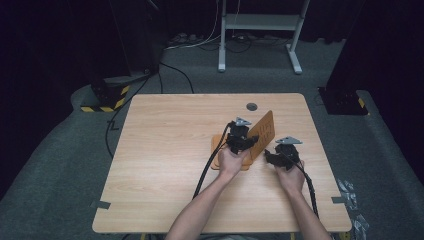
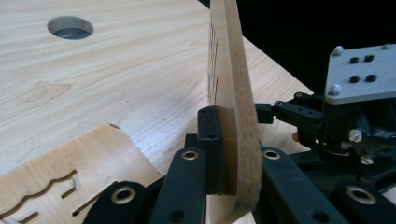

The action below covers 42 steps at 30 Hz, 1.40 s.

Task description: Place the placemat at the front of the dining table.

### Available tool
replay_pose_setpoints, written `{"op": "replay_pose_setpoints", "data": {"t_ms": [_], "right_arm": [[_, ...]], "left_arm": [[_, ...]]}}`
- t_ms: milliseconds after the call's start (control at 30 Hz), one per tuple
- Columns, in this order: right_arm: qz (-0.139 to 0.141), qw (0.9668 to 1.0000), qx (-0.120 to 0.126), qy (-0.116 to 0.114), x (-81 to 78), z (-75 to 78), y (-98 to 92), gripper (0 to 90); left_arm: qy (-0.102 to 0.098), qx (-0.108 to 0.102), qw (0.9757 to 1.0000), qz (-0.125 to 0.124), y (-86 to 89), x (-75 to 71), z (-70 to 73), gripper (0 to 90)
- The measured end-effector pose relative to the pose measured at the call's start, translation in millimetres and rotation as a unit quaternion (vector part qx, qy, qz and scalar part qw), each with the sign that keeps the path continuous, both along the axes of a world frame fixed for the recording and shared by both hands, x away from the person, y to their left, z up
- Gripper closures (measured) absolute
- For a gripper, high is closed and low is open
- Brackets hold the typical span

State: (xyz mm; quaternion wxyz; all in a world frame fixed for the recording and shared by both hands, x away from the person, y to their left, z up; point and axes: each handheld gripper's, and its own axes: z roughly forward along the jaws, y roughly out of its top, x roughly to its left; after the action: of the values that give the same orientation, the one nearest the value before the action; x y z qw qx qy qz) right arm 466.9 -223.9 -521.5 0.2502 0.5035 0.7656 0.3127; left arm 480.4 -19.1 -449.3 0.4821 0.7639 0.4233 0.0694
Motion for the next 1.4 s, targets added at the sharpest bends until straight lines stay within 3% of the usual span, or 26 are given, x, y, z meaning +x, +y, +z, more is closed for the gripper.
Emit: {"op": "replay_pose_setpoints", "data": {"t_ms": [433,600,800,1400], "right_arm": [[-0.002,1.0,0.001,-0.005,0.5,-0.6,0.2,33.7],[-0.005,0.9999,0.004,-0.008,0.7,-1.1,0.7,33.7],[0.003,1.0,-0.005,-0.003,0.3,-0.4,-0.8,33.7],[-0.005,1.0,0.004,-0.007,0.8,-1.1,0.4,33.7]], "left_arm": [[-0.012,-0.002,0.9999,0.006,20.9,-1.8,10.3,86.3],[-0.007,-0.007,0.9999,0.009,30.6,-1.3,12.8,86.3],[-0.004,-0.012,0.9997,0.02,42.5,-2.1,13.2,86.3],[-0.016,-0.016,0.9985,0.049,75.0,-7.2,17.8,86.2]]}}
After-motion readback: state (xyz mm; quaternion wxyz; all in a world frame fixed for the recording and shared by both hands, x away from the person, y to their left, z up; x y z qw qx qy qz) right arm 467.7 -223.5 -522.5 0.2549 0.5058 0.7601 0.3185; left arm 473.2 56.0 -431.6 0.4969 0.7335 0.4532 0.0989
